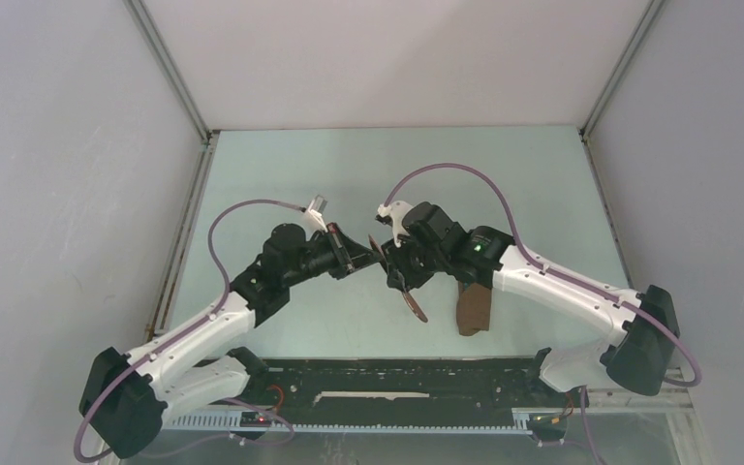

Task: Fold the napkin into a case and place the utensils inside
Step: Pass from the left arm to the right, then insert the knife into the folded napkin.

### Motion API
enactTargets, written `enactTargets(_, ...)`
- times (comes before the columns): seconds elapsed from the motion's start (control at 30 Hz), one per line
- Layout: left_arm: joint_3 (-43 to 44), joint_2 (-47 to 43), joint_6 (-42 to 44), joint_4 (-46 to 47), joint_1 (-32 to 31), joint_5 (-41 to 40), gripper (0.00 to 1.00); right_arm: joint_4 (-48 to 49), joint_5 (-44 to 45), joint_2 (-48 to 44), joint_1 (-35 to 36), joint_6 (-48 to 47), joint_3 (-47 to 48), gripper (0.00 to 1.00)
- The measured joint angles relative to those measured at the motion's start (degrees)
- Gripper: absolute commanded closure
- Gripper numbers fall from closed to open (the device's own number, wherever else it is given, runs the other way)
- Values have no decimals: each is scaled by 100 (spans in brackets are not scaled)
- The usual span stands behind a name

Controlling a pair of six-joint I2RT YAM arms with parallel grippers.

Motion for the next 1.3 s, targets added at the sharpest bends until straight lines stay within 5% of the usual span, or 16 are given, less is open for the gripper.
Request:
enactTargets(0.17,50,52,20,-50,0,13,100,35,39,24,0,2,0,71)
enactTargets(0.33,94,68,59,-81,11,52,100,76,81,31,2,-9,0,98)
enactTargets(0.43,96,79,61,-79,26,66,97,94,140,31,11,-7,0,100)
enactTargets(0.57,184,90,168,-127,31,70,47,221,264,-28,-2,20,-63,100)
enactTargets(0.67,424,81,345,-262,28,15,34,317,308,-142,-184,79,-184,100)
enactTargets(0.8,446,-114,789,-378,13,-295,35,402,319,-273,-957,192,-516,100)
enactTargets(0.83,249,-210,1191,-111,-81,-422,41,372,378,-240,-1904,337,-780,100)
enactTargets(0.93,168,13,1561,170,-380,-509,45,337,358,-168,-2529,356,-817,100)
enactTargets(1.17,509,2096,3191,1158,-2258,-188,47,675,308,614,-4076,310,-769,100)
enactTargets(1.3,750,3062,4168,1641,-2992,-33,46,734,289,885,-4236,282,-756,100)
